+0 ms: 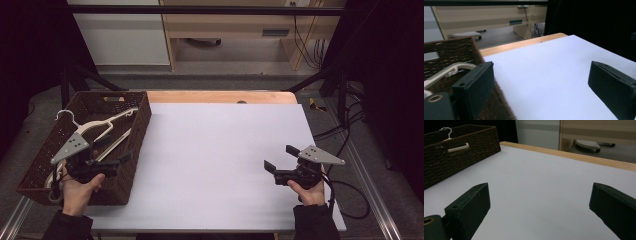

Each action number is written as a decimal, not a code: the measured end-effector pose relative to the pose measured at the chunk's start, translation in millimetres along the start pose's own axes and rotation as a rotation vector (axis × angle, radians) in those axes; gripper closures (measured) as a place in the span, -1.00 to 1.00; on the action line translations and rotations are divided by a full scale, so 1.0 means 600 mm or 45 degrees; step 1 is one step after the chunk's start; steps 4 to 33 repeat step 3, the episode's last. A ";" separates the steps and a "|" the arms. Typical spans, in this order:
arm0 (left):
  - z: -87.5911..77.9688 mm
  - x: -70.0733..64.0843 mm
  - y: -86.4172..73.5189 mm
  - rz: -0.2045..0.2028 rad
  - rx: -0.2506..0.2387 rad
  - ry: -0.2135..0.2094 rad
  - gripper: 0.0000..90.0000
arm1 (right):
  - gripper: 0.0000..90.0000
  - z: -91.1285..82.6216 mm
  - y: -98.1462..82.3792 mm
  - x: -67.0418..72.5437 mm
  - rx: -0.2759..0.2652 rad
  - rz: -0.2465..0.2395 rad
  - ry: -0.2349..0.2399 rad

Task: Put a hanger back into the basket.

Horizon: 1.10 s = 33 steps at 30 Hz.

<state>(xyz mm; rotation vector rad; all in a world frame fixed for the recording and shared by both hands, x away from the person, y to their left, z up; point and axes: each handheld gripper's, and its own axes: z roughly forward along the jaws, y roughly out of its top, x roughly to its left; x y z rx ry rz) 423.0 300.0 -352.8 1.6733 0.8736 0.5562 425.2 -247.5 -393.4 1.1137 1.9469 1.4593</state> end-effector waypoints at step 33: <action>0.011 -0.020 -0.009 0.045 -0.006 0.014 -0.88 | -0.91 -0.003 0.000 -0.001 -0.008 0.000 0.002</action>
